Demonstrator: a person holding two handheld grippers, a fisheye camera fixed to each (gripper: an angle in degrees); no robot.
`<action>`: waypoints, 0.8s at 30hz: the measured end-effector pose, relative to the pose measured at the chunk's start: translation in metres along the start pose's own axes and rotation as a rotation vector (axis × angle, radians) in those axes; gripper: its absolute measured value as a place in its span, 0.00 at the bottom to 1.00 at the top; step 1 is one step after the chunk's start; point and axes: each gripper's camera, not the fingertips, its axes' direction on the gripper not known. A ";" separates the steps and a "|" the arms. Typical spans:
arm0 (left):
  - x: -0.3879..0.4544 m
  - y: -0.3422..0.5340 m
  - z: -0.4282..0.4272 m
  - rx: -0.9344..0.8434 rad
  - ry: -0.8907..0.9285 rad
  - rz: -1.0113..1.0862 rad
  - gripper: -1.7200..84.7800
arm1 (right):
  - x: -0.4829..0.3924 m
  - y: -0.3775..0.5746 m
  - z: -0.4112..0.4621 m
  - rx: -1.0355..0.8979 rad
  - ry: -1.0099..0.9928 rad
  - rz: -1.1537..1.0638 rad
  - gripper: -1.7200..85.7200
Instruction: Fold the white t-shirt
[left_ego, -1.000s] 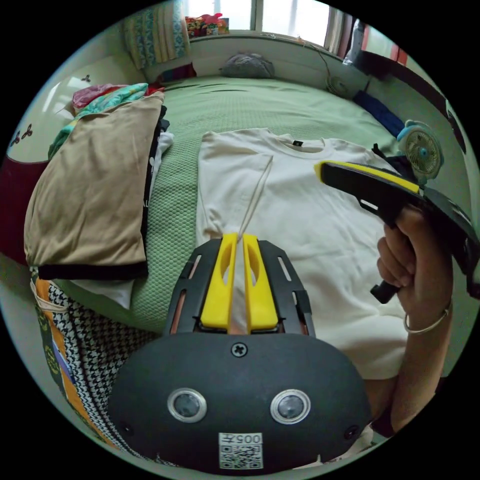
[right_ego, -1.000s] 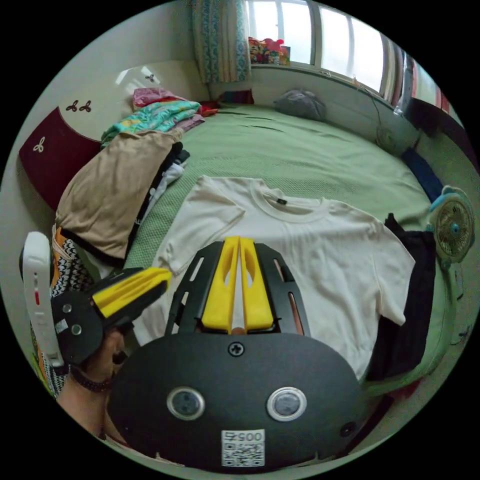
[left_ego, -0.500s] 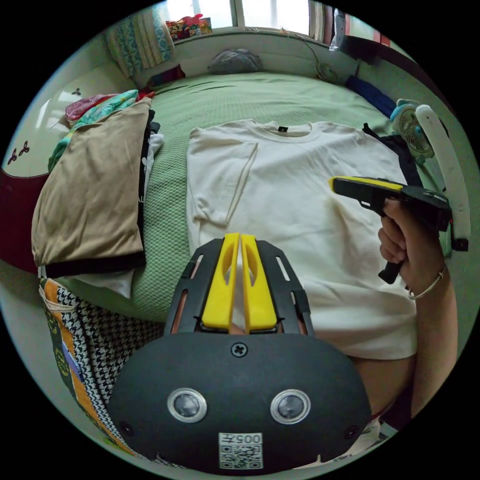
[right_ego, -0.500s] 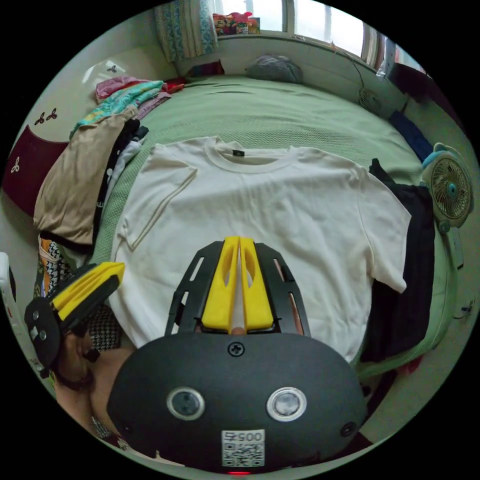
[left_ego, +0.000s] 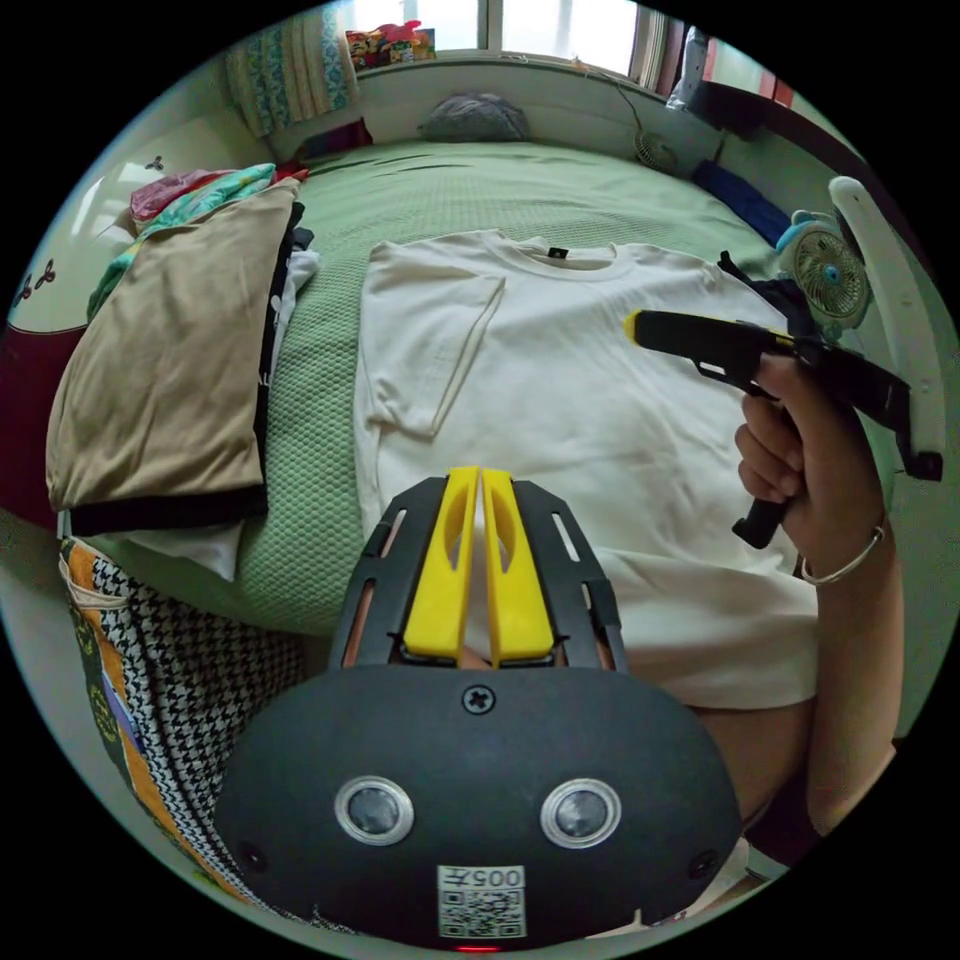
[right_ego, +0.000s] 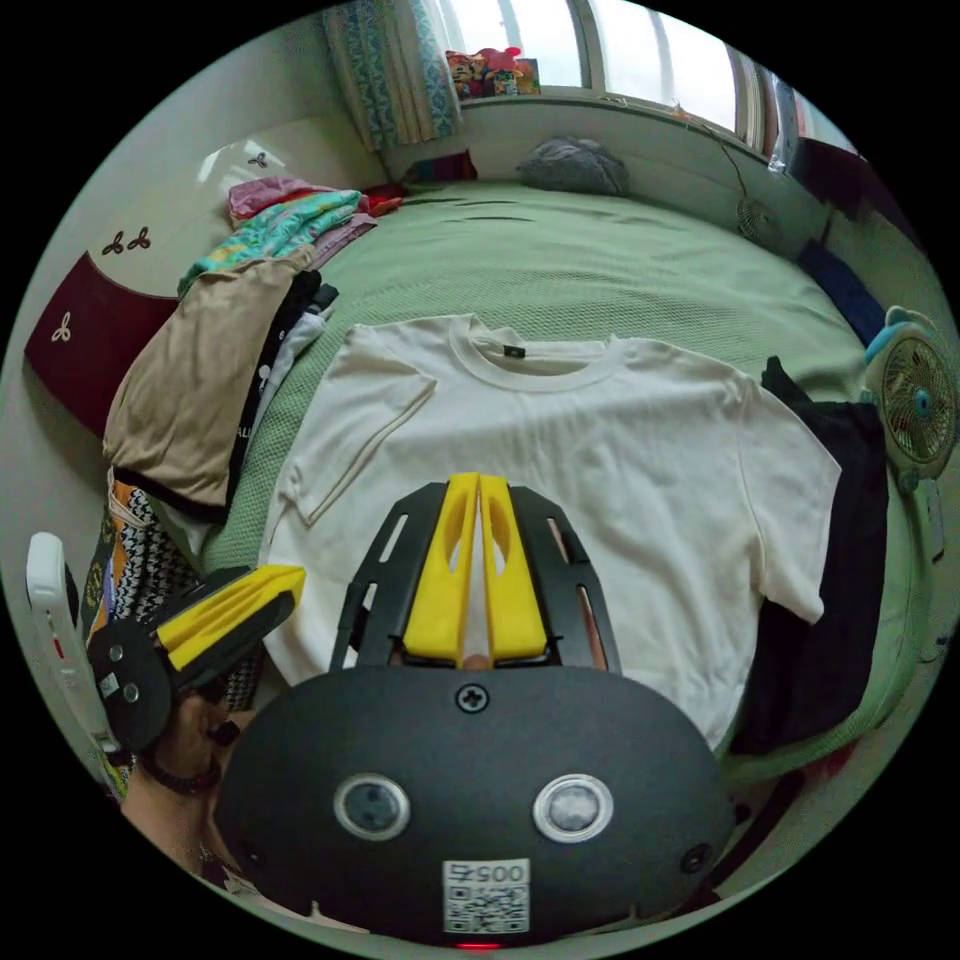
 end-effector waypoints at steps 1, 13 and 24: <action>0.002 0.000 0.001 -0.001 0.002 0.003 0.02 | 0.001 -0.002 0.002 -0.010 0.004 -0.001 0.01; 0.038 -0.015 0.019 -0.053 0.006 0.054 0.02 | 0.013 -0.018 0.029 -0.138 0.098 0.046 0.01; 0.068 -0.026 0.027 -0.093 -0.015 0.098 0.03 | 0.040 -0.022 -0.004 -0.106 0.107 0.151 0.01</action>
